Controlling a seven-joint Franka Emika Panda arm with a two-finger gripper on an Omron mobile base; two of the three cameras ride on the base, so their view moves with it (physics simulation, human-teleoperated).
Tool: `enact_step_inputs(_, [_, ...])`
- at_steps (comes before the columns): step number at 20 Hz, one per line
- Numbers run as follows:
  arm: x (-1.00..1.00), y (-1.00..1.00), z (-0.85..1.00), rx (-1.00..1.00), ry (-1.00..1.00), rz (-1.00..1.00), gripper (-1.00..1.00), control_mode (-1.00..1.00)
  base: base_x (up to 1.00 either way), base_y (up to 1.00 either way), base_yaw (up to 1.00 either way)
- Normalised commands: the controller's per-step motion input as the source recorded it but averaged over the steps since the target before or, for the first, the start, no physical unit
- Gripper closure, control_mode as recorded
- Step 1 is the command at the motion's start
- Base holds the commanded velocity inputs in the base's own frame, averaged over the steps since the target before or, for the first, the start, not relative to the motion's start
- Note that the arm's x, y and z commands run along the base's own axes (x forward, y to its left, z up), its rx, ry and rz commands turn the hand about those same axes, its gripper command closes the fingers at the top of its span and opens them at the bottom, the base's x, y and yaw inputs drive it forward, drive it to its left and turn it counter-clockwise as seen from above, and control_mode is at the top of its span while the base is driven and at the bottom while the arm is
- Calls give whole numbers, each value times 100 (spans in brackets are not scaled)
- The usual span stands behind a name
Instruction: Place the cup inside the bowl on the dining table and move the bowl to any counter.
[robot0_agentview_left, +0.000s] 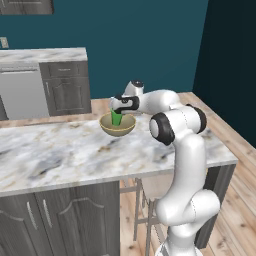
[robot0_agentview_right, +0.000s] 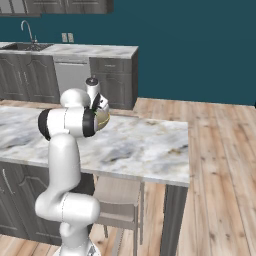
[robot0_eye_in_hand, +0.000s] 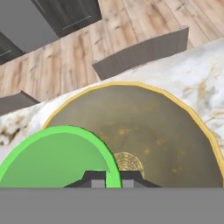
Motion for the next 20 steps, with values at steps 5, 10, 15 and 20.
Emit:
enact_step_inputs(5, [0,0,-9,0,0,0,100,-100,0,0,0])
enact_step_inputs(10, [1,0,-15,0,0,0,100,-100,0,0,0])
enact_step_inputs(15, [10,0,-18,0,0,0,100,-100,0,0,0])
enact_step_inputs(20, [31,0,-10,0,0,0,100,-100,0,0,0])
